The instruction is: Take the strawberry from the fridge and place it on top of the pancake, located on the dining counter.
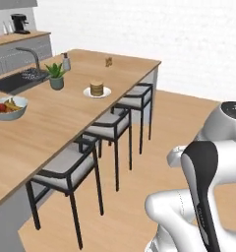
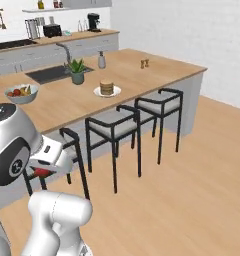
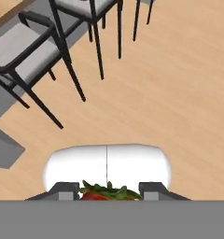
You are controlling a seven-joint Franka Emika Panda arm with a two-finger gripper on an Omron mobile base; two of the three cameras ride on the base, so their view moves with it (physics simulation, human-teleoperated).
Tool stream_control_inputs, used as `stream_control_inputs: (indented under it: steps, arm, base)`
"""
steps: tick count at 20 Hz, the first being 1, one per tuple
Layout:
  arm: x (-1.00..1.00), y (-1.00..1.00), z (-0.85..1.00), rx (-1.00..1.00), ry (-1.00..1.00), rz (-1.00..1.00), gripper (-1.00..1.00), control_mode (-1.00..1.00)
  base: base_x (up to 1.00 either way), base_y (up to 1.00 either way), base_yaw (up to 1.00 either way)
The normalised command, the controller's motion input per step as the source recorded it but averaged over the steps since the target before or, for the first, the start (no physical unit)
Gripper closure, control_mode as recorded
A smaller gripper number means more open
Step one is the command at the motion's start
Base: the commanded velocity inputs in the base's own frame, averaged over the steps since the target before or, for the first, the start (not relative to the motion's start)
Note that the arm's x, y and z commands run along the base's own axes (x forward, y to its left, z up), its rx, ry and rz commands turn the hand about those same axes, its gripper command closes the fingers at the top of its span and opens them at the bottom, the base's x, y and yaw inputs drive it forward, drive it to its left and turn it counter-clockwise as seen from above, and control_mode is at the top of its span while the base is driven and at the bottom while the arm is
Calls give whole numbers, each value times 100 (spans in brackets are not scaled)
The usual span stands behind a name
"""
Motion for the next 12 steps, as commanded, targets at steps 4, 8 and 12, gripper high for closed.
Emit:
stream_control_inputs:
  steps: [4, 8, 12]
  arm:
    - [0, 0, 0, 0, 0, 0, 100, 100]
    - [0, 0, 0, 0, 0, 0, 100, 100]
    - [0, 0, 0, 0, 0, 0, 100, 100]
  base:
    - [99, -79, 56]
    - [87, -89, 55]
    - [65, -98, 58]
